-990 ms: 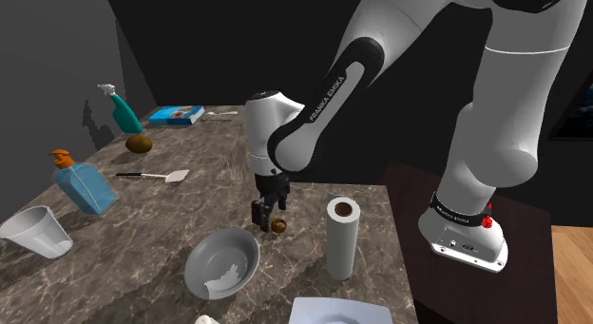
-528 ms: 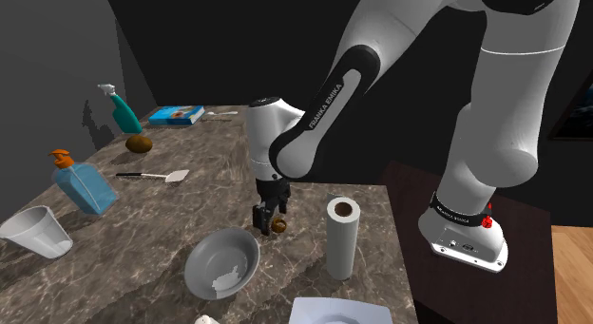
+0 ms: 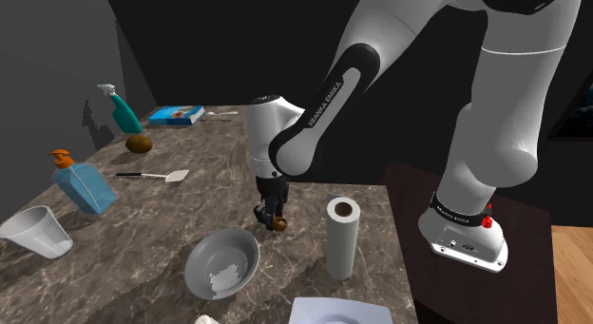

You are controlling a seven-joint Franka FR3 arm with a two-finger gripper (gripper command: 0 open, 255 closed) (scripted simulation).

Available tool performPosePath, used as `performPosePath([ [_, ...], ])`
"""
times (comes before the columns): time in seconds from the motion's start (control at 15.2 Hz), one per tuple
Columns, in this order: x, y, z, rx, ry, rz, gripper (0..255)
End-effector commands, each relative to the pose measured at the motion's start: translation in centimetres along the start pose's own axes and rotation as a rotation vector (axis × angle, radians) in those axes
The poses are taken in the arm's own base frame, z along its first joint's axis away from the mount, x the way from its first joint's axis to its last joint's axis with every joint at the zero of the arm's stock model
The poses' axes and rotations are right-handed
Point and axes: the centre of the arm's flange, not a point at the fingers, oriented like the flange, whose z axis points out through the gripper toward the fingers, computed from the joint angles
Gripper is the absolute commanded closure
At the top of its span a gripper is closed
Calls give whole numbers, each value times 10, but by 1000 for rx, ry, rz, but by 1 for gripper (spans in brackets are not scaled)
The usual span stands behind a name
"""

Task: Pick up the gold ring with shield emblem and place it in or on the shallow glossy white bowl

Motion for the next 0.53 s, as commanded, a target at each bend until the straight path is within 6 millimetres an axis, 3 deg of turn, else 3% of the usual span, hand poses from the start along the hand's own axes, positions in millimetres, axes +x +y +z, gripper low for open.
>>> performPosePath([
  [0.0,-3,-5,5,1,-8,-10,255],
  [0.2,-3,-5,4,1,-7,-10,255],
  [0.46,-3,-9,-17,1,-7,-10,255],
])
